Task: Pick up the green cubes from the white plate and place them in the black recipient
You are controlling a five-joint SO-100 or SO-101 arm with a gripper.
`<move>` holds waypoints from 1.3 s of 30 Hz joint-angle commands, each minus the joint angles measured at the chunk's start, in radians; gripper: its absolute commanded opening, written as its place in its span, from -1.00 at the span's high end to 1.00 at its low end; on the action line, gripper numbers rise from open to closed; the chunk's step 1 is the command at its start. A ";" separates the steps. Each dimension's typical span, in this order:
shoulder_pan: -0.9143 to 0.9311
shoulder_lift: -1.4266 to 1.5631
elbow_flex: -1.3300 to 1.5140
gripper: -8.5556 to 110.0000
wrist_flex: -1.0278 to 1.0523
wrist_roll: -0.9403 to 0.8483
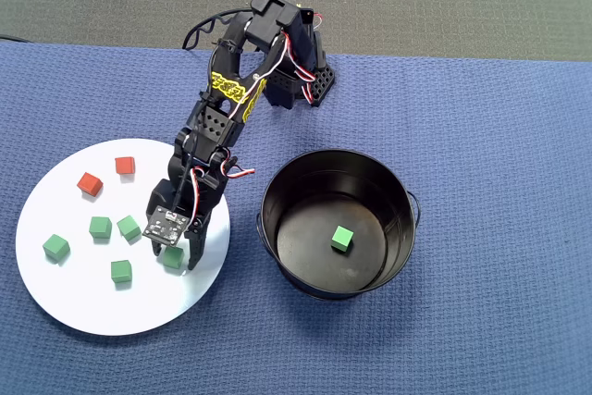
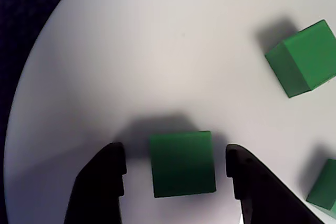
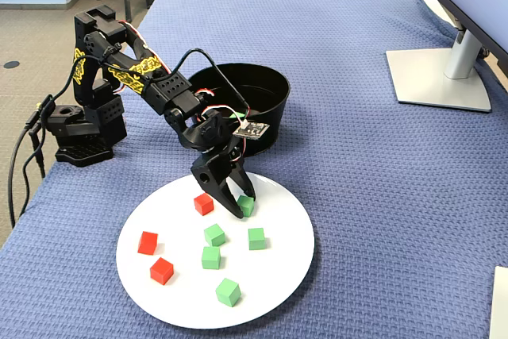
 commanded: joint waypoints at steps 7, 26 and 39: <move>-0.005 -0.002 0.002 0.84 -0.032 0.015; 0.021 0.377 0.040 0.85 0.107 0.236; -0.170 0.896 -0.012 0.86 0.571 0.492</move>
